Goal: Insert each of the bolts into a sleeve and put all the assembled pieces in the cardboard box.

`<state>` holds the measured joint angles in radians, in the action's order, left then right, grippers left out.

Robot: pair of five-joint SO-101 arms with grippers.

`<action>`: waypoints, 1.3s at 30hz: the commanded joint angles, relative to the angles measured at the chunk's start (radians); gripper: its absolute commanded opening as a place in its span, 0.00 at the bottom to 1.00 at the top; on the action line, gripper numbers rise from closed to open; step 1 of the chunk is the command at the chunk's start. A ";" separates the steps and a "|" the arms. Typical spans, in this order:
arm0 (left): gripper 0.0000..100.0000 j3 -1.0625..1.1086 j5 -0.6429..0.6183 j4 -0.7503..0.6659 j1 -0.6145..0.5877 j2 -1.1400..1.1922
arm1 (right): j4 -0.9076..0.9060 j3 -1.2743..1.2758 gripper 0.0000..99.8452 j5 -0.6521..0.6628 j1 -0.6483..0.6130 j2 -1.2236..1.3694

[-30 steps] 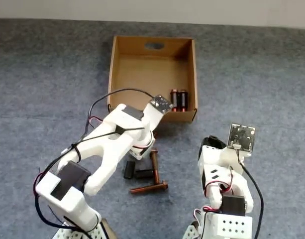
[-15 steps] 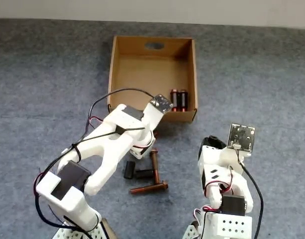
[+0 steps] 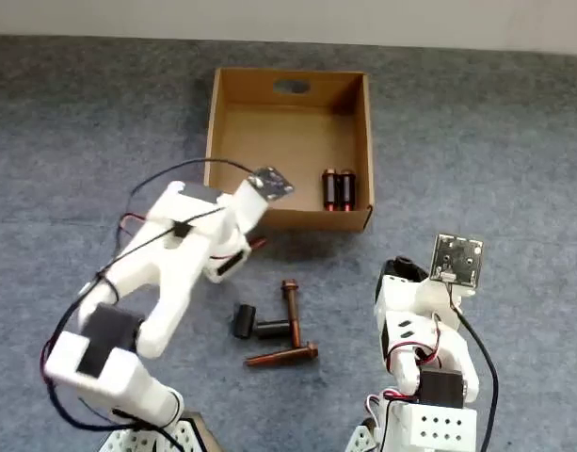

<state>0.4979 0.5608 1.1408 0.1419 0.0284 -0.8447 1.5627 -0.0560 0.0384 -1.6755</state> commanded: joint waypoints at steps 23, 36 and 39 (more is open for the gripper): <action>0.13 0.321 0.755 0.046 -0.208 -0.383 | -0.002 -0.005 0.01 -0.008 0.012 -0.010; 0.21 0.203 0.664 -0.008 -0.331 -0.392 | -0.002 -0.005 0.01 -0.008 0.012 -0.008; 0.21 0.165 0.439 0.044 -0.334 -0.392 | -0.002 -0.005 0.01 -0.008 0.012 -0.010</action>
<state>0.7265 1.1884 1.1408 -0.1849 -0.3291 -0.8447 1.5627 -0.0560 0.0384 -1.6755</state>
